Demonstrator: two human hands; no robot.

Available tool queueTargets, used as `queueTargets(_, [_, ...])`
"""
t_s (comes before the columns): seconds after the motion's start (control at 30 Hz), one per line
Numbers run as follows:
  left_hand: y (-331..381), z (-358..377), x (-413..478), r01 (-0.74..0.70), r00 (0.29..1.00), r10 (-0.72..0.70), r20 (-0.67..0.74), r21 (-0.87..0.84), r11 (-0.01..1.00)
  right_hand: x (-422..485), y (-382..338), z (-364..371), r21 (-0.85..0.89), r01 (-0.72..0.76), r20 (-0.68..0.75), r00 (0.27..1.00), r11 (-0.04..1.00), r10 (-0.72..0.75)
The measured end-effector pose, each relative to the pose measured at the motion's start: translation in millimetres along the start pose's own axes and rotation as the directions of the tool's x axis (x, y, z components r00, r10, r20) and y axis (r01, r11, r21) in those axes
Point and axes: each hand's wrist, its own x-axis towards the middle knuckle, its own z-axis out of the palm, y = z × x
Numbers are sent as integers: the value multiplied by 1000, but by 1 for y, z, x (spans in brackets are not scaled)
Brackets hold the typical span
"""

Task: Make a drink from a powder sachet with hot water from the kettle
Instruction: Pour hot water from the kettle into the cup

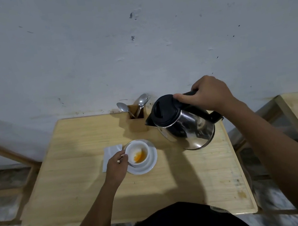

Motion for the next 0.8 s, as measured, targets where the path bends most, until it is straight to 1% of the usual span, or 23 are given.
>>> queueTargets(0.13, [-3,-2,5,4,999,-4,43,-18,1000,4,-25,0,-85,69,122,991,994,-59])
queueTargets(0.27, [-8,-7,9,17,995,-13,101,-41,999,10,-51,3,-100,166,290,948,981,-131])
queueTargets(0.37, [-12,-7,13,20,994,-14,106,-54,998,14,-66,9,-130,217,372,915,967,-155])
queueTargets(0.6, [-15,-7,17,13,994,-9,108,-36,999,18,-101,24,-218,292,460,872,931,-166])
queueTargets(0.73, [-19,-7,18,16,994,-11,111,-40,999,20,-120,29,-279,365,517,837,888,-181])
queueTargets(0.8, [-20,-7,19,20,994,-16,107,-43,999,21,-126,32,-322,390,527,831,862,-179])
